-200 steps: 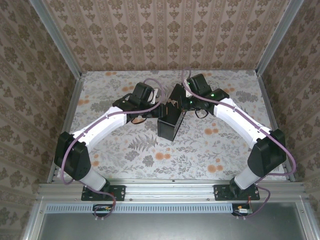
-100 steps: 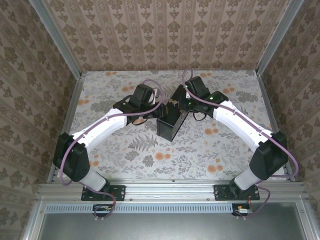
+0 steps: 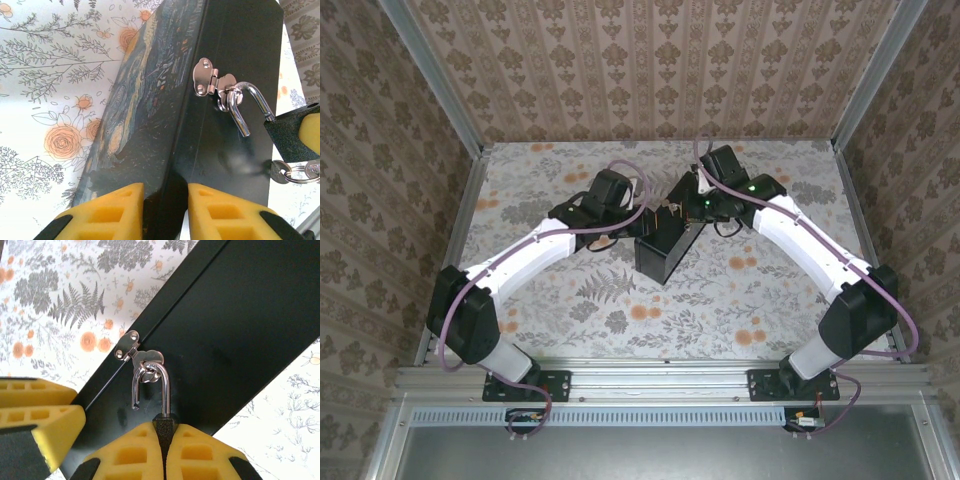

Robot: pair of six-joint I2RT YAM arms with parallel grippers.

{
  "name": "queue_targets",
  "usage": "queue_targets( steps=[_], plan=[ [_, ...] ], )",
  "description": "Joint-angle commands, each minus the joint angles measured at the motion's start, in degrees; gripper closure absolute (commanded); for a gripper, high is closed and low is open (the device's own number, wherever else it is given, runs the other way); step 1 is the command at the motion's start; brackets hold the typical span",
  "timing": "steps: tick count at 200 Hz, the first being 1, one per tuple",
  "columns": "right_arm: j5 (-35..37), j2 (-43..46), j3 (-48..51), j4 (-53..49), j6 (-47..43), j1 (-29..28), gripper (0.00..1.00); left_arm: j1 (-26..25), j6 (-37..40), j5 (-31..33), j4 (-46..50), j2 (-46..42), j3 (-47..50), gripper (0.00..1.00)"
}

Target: Unlock a padlock with a key

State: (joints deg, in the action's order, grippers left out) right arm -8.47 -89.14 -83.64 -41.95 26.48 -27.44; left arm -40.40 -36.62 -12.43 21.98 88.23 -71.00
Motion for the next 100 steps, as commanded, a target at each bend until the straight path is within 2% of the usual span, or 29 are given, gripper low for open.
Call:
queue_targets(
  steps=[1, 39, 90, 100],
  plan=[
    [-10.2, 1.08, -1.16, -2.83, -2.91, -0.66, 1.0, 0.55, -0.24, 0.47, 2.08, 0.95, -0.44, 0.73],
    [-2.72, 4.16, 2.42, -0.32, 6.91, -2.44, 1.0, -1.63, -2.02, 2.75, 1.79, 2.57, -1.23, 0.74],
    [-10.45, 4.29, 1.66, 0.0, 12.23, -1.24, 1.0, -2.28, -2.78, 5.3, 1.6, 2.65, -1.49, 0.74],
    [-10.01, 4.13, 2.07, 0.5, 14.34, -1.45, 1.0, -2.24, -2.77, 5.33, 1.63, 2.68, -1.59, 0.74]
  ],
)
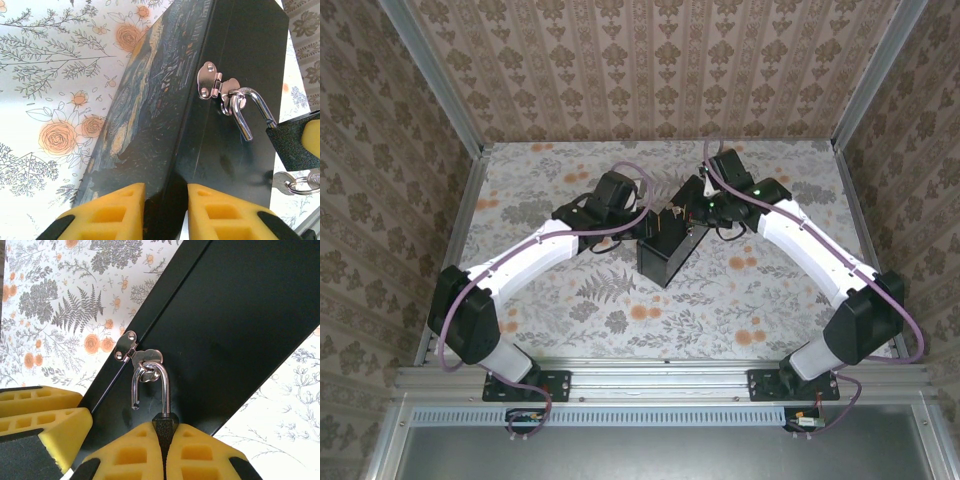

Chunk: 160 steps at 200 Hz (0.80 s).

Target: Unlock a padlock with a key

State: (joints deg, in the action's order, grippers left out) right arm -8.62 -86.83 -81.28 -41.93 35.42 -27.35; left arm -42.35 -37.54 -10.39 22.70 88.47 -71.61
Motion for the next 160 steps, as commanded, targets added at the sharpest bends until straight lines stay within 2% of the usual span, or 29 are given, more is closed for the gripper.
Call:
queue_targets(
  steps=[1, 15, 39, 63, 85, 102, 113, 127, 140, 154, 160],
  plan=[
    [-9.8, 1.83, -0.25, 0.59, 5.6, -1.59, 1.0, -0.33, -1.93, 3.33, 0.93, 2.43, -0.98, 0.74],
    [-9.98, 2.06, 1.32, 3.04, 8.86, -2.78, 1.0, -0.31, -2.38, 3.1, 0.51, 2.6, -1.02, 0.74],
    [-4.16, 4.27, 5.59, 6.92, 16.08, -4.98, 1.0, -0.85, -3.73, 2.67, -0.39, 3.02, -1.07, 0.74],
    [8.36, 6.73, 9.4, 7.18, 23.05, -8.65, 1.0, -1.32, -4.9, 3.24, -0.97, 3.42, -1.25, 0.74],
    [13.21, 8.78, 12.98, 9.62, 28.0, -9.71, 1.0, -1.35, -5.61, 3.56, -1.68, 3.74, -1.07, 0.74],
    [11.69, 8.13, 13.82, 15.42, 29.6, -10.15, 1.0, -1.42, -5.67, 3.65, -2.15, 3.9, -1.05, 0.74],
    [7.52, 4.8, 11.29, 17.95, 26.02, -10.26, 1.0, -1.42, -5.17, 2.68, -2.23, 4.3, -1.45, 0.74],
    [4.03, 0.85, 4.78, 14.66, 20.25, -9.9, 1.0, -1.37, -4.43, 1.41, -1.95, 4.85, -2.36, 0.72],
    [-2.0, -1.54, 0.02, 12.16, 15.6, -7.68, 1.0, -1.12, -3.7, 1.02, -1.43, 4.87, -2.78, 0.71],
    [-5.59, -1.77, -1.61, 9.84, 12.96, -6.34, 0.83, -0.43, -3.37, 0.51, -1.23, 4.46, -2.59, 0.7],
    [-5.92, -1.8, -1.82, 8.19, 12.18, -6.22, 0.79, -0.19, -3.42, 0.35, -1.35, 4.23, -2.27, 0.7]
  ],
)
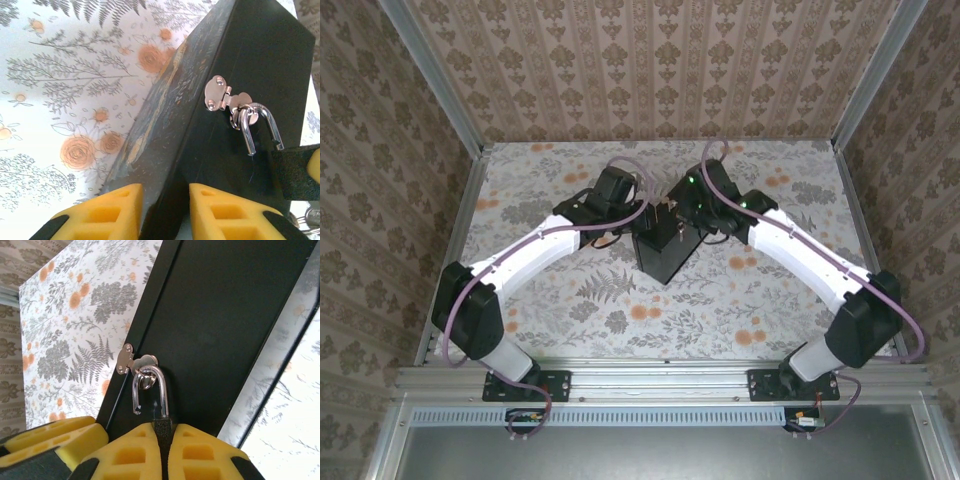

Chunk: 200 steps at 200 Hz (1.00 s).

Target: Unlock a padlock with a key

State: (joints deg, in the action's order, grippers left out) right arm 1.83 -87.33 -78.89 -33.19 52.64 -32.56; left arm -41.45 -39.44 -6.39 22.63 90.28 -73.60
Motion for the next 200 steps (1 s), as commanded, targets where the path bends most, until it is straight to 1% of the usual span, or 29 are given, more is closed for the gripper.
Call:
queue_targets(
  steps=[1, 20, 33, 41, 56, 80, 95, 101, 111, 121, 132, 147, 154, 175, 179, 190, 200],
  plan=[
    [-16.39, -1.32, -4.23, -0.73, -5.2, -1.02, 0.79, -1.04, -1.43, -3.68, -1.32, 2.38, -0.25, 0.7],
    [-17.48, -1.7, -2.41, -2.85, -6.04, -0.68, 0.75, -0.63, -1.31, -3.81, -1.37, 2.27, 0.21, 0.69],
    [-18.23, -2.03, -0.79, -2.46, -5.86, -0.49, 0.75, -0.65, -1.35, -3.66, -1.54, 2.31, 0.47, 0.7],
    [-18.26, -2.1, -0.1, -2.11, -5.61, -0.54, 0.77, -0.56, -1.49, -3.72, -1.56, 2.18, 0.49, 0.69],
    [-17.95, -2.34, -0.33, -2.99, -5.58, -0.54, 0.87, -0.56, -1.49, -3.58, -1.34, 2.02, 0.48, 0.7],
    [-15.11, -3.2, -3.24, -8.1, -8.83, -0.58, 0.91, -0.54, -1.11, -3.35, -0.71, 1.91, -0.08, 0.7],
    [-12.31, -3.46, -4.75, -11.79, -10.94, -0.42, 0.97, -0.47, -0.82, -2.97, -0.38, 2.04, -0.38, 0.69],
    [-12.4, -3.33, -4.78, -12.15, -11.51, -0.2, 0.99, -0.44, -0.71, -2.92, -0.29, 1.98, -0.47, 0.7],
    [-14.06, -3.49, -4.69, -12.25, -12.19, 0.27, 1.0, -0.46, -0.55, -3.08, -0.36, 1.97, -0.48, 0.7],
    [-16.35, -4.44, -5.16, -12.81, -13.47, 0.64, 0.96, -0.47, -0.36, -3.39, -0.31, 2.13, -0.73, 0.7],
    [-16.6, -5.17, -5.87, -14.11, -14.89, 0.43, 0.86, -0.47, -0.19, -3.54, 0.12, 2.33, -1.18, 0.7],
    [-17.29, -5.48, -5.52, -14.43, -15.46, 0.48, 0.79, -0.47, -0.19, -3.42, 0.13, 2.17, -1.02, 0.7],
    [-17.01, -5.64, -5.48, -14.57, -15.76, 0.48, 0.77, -0.43, -0.2, -3.29, 0.13, 2.03, -0.93, 0.7],
    [-17.38, -6.42, -5.81, -14.5, -16.6, 0.39, 0.78, -0.3, -0.07, -3.36, 0.07, 2.01, -0.93, 0.7],
    [-17.42, -6.6, -6.06, -14.62, -16.76, 0.39, 0.8, -0.29, -0.02, -3.41, 0.13, 2.06, -1.0, 0.7],
    [-16.8, -6.97, -6.45, -14.83, -17.23, 0.3, 0.91, -0.3, -0.01, -3.38, 0.13, 2.01, -1.09, 0.7],
    [-16.61, -7.26, -6.54, -15.08, -17.73, 0.38, 0.97, -0.3, -0.08, -3.49, 0.18, 1.93, -1.15, 0.7]
  ],
)
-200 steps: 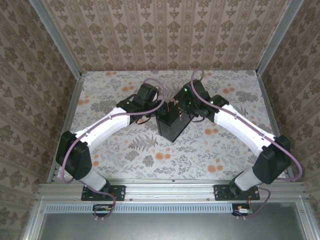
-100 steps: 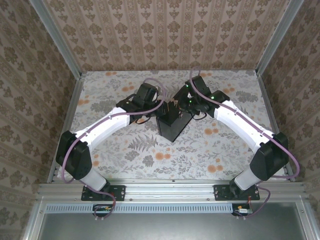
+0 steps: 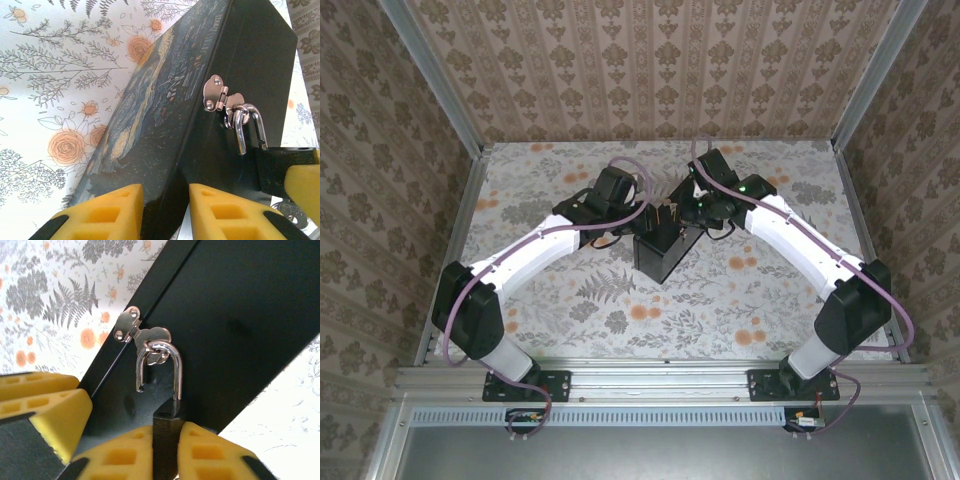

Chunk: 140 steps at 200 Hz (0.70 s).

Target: Unlock a padlock with a key

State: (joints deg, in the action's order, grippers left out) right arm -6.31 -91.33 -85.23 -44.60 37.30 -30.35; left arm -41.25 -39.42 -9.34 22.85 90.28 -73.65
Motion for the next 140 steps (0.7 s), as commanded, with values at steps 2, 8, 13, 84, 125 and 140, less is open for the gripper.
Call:
queue_targets(
  steps=[2, 8, 13, 84, 125, 140],
  plan=[
    [-8.4, -3.31, -0.26, -3.77, -2.47, -1.75, 0.98, -0.49, -0.17, -0.53, -0.01, 1.96, -1.09, 0.7],
    [-8.03, -3.49, -0.36, -4.32, -2.58, -1.65, 1.0, -0.46, -0.4, -0.63, -0.14, 1.81, -0.98, 0.7],
    [-7.32, -3.27, -0.29, -4.46, -2.58, -1.56, 1.0, -0.58, -0.6, -0.8, -0.33, 1.68, -0.9, 0.7],
    [-4.41, -7.84, -12.74, -9.42, -6.39, -0.81, 1.0, -3.2, -3.06, -4.66, -3.18, 2.95, -0.52, 0.66],
    [-8.01, -4.91, -4.5, -1.84, 1.72, -1.53, 1.0, -3.48, -6.03, -5.53, -6.12, 3.19, 0.6, 0.66],
    [-10.78, -2.54, 0.44, 5.16, 8.25, -2.19, 1.0, -3.51, -6.69, -5.9, -6.93, 3.5, 0.53, 0.66]
  ],
)
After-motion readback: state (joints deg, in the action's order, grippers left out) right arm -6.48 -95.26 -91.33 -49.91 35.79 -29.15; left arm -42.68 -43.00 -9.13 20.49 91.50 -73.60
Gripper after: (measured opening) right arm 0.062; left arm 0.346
